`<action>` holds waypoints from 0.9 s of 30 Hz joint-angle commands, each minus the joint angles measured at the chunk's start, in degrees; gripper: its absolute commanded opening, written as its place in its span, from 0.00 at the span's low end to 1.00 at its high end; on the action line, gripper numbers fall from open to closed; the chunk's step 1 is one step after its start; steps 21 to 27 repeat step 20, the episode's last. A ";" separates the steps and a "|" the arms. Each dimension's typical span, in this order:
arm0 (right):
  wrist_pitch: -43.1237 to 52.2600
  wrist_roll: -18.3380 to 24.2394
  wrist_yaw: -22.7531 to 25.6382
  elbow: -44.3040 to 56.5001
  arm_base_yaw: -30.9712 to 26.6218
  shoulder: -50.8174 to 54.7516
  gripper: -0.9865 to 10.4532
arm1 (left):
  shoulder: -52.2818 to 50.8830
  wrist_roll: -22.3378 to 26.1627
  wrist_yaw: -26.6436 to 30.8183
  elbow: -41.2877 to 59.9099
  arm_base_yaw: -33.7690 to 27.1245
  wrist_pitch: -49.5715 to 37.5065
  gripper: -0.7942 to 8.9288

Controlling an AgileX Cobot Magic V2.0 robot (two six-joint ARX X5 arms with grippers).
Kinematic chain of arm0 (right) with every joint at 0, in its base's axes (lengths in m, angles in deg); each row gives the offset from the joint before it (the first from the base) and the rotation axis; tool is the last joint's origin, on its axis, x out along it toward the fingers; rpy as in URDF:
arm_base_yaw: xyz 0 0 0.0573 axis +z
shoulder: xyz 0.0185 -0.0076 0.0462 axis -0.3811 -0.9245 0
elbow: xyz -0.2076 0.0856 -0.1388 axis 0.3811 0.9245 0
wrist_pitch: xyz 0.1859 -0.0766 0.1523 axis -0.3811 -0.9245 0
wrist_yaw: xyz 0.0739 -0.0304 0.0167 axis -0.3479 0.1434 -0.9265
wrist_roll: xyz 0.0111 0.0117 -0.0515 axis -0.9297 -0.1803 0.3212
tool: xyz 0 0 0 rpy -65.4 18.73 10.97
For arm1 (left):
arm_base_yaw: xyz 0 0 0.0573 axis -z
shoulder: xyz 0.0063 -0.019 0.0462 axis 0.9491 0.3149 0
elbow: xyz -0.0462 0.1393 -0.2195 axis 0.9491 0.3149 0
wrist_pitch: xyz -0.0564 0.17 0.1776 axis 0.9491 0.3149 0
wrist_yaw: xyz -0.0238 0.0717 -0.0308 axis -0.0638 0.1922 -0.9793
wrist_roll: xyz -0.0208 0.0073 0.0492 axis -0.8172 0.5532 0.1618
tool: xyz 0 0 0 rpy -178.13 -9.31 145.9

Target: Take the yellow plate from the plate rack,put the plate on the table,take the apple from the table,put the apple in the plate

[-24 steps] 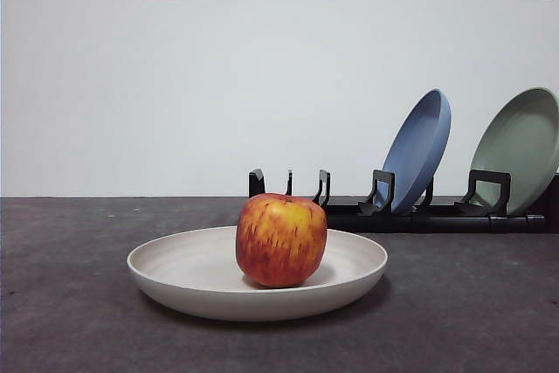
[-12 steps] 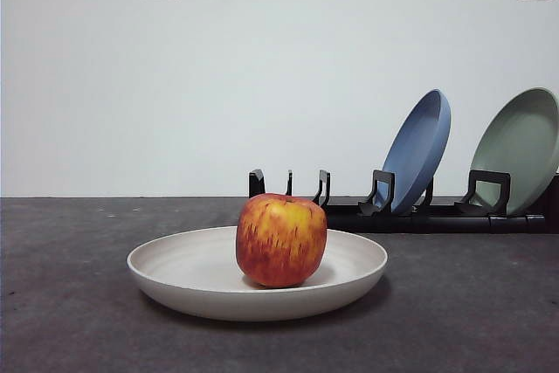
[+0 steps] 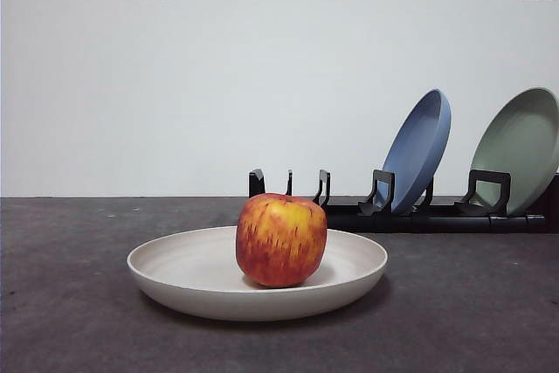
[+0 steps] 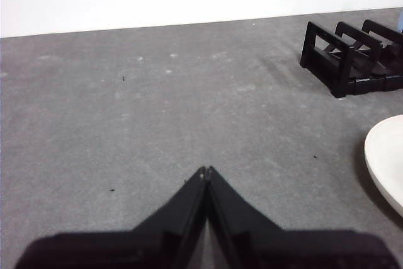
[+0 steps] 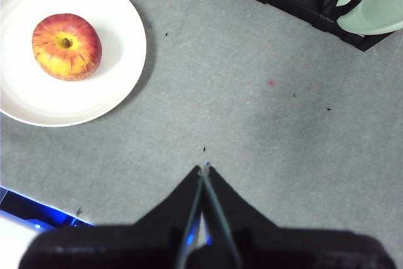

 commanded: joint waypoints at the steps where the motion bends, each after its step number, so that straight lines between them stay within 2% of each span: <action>1: 0.31 -0.50 0.07 0.04 0.04 -0.07 0.09 | 0.28 -0.55 -0.42 0.46 -0.20 -0.17 0.08; 4: 0.35 -0.52 0.04 0.02 -0.04 0.17 0.09 | 0.63 -0.55 -0.42 0.46 -0.20 -0.20 0.08; 6: 0.24 -0.52 1.73 0.02 -1.11 1.31 0.09 | 0.90 -0.55 -0.46 0.46 -0.20 -0.17 0.08; 10: 0.37 -0.46 1.79 0.04 -5.90 4.46 0.09 | 1.38 -0.55 -0.42 0.44 -0.20 -0.15 0.08; 15: 4.46 -1.53 1.70 0.94 -18.40 10.34 0.09 | 1.92 -0.55 -0.44 0.44 -0.20 -0.17 0.08; 18: 14.40 -0.70 0.44 5.16 -27.50 16.09 0.09 | 2.36 -0.55 -0.44 0.44 -0.20 -0.17 0.08; 20: 22.03 2.40 -3.15 10.08 -32.89 21.05 0.09 | 2.54 -0.55 -0.44 0.44 -0.20 -0.17 0.08; 27: 22.03 2.40 -3.15 10.08 -32.89 21.05 0.09 | 2.54 -0.55 -0.44 0.44 -0.20 -0.17 0.08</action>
